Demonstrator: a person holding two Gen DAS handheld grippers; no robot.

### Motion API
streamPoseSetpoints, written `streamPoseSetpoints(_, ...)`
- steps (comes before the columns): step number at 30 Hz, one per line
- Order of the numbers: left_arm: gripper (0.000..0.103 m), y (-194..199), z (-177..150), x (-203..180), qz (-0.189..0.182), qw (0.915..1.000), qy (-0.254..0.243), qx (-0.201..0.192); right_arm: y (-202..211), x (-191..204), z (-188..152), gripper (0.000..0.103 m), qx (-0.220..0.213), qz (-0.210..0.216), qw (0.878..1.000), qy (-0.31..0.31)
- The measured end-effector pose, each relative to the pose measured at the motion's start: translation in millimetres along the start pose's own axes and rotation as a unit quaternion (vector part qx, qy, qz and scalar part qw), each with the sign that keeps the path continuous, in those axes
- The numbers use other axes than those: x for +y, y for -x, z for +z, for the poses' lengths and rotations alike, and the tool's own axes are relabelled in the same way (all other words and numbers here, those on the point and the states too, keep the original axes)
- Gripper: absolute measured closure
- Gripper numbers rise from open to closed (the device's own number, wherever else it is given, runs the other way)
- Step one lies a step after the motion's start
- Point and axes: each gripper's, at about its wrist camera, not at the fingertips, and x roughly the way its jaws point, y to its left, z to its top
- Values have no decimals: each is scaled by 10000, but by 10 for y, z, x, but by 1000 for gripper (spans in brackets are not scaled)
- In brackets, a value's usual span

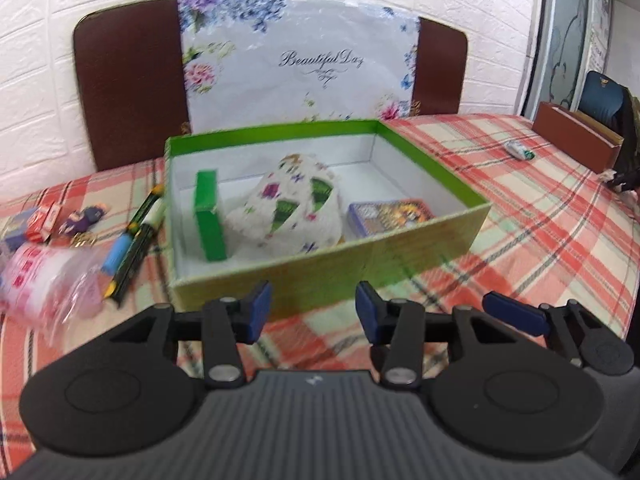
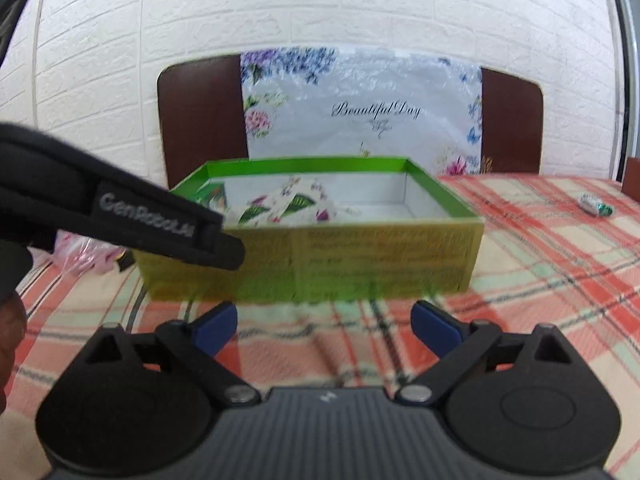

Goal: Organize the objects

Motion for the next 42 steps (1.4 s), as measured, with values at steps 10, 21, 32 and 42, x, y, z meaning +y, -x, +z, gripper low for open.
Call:
streamPoseSetpoints(10,43,218,-691,933,1098,9933,308,186,-268,663,-126,9,907,713,9912,651)
streamPoseSetpoints(21,43,773,-1167,2195,2204,9616,1571,-455,-700,2081,135,18,293,1970,9616,1889)
streamPoseSetpoints(32,32,771,-1210,2210,2012,9644,1596,-640,-1781,2920,572,0,568,2090,9299,2973)
streamPoseSetpoints(42,30,811,-1233,2274,1793,9633,1836,-794,-1417,2535,369,31,1269,2810,9184,2481)
